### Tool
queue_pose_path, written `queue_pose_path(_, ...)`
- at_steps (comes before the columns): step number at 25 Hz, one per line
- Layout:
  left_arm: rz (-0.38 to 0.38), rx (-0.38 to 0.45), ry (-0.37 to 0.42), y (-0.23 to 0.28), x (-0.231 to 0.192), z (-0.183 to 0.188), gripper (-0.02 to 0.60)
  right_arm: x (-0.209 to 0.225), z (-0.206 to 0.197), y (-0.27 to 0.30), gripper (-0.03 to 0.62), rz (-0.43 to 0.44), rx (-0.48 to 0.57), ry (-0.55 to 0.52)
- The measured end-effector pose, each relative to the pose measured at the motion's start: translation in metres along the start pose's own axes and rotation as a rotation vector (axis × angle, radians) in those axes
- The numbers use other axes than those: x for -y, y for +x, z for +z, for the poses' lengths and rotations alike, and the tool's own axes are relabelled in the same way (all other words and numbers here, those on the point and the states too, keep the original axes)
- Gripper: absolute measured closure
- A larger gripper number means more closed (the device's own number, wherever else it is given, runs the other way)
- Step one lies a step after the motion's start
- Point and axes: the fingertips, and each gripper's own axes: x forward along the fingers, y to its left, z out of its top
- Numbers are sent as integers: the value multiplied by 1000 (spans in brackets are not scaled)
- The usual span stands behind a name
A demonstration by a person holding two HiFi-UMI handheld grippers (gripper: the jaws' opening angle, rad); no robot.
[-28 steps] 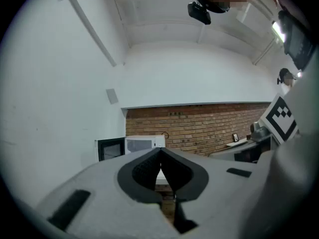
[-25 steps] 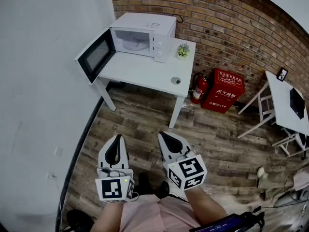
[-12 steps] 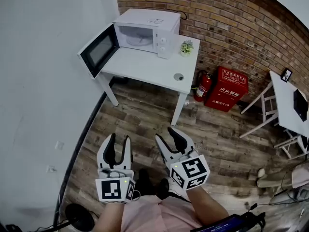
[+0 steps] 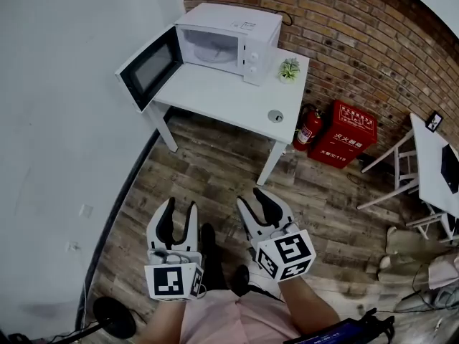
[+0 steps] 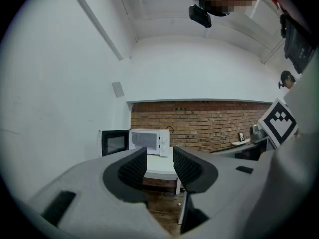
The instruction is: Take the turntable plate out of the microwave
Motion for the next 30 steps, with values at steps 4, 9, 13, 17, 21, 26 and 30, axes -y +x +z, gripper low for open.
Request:
queue_pose_path(4,-19,-8,-4,42,-25,-12,411,14,-2,49,431,-13,-25,7)
queue_pose_path(9,-57,-4,-6,107,-66,-13,413,29,13,121,439,-40,-31,2)
queue_pose_path(13,-83,14,1,154,-102,-2,413,34,34,172,444,-60,-22,-8)
queue_pose_path(17,-110,53,11,195,-131,16,414,39,63,213,447,-84,15,-30)
queue_pose_path(21,-143,84,19,226,-147,30,420,46,86,240,450,-110,52,-46)
queue_pose_path(26,-171,82,17,252,-156,28,425,58,96,261,453,-136,67,-45)
queue_pose_path(30,-191,58,10,267,-155,18,428,70,93,270,454,-154,56,-31)
